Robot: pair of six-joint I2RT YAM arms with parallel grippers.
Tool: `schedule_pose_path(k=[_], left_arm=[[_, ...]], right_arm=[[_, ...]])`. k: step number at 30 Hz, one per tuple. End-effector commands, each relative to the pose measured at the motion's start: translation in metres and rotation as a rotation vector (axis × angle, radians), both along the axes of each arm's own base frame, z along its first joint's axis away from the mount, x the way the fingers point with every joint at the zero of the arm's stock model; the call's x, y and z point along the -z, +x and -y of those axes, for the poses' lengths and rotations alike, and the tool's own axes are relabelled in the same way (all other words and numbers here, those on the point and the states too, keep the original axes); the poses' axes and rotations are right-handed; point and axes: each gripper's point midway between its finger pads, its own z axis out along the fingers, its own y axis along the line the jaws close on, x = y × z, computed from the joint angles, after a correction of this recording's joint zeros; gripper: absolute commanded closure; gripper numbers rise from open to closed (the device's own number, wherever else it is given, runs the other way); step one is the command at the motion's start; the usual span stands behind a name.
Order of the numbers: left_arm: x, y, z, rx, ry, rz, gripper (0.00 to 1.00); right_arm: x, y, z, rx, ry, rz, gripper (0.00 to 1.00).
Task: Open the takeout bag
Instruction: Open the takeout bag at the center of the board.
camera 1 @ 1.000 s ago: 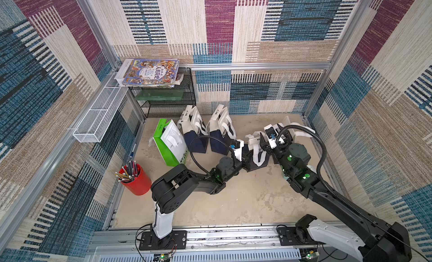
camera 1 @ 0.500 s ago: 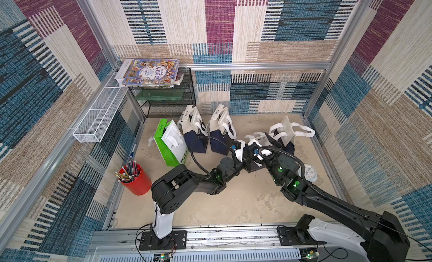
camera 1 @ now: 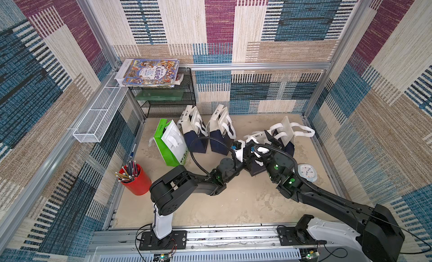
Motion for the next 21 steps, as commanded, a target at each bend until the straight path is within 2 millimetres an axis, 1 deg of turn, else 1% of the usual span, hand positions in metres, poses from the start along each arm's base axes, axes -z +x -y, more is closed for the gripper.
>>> schedule_pose_path(k=[1,6,10,14,16,21], left_arm=[[-0.011,-0.002,0.000,-0.005,0.001,0.055,1.00],[-0.012,-0.005,0.000,-0.006,0.012,0.069,1.00],[-0.014,-0.006,-0.001,-0.010,0.018,0.081,1.00],[-0.014,-0.007,-0.002,-0.012,0.028,0.091,1.00],[-0.014,-0.007,-0.003,-0.017,0.032,0.096,1.00],[-0.018,-0.008,-0.008,-0.030,0.042,0.112,1.00]], right_arm=[[-0.020,0.004,0.007,0.043,0.069,0.057,0.14],[-0.027,0.011,0.008,0.067,0.087,0.066,0.16],[-0.024,0.015,0.008,0.083,0.066,0.049,0.18],[-0.019,0.017,0.007,0.081,0.050,0.031,0.22],[-0.016,0.019,0.006,0.082,0.038,0.015,0.27],[-0.009,0.024,0.005,0.090,0.012,-0.014,0.48]])
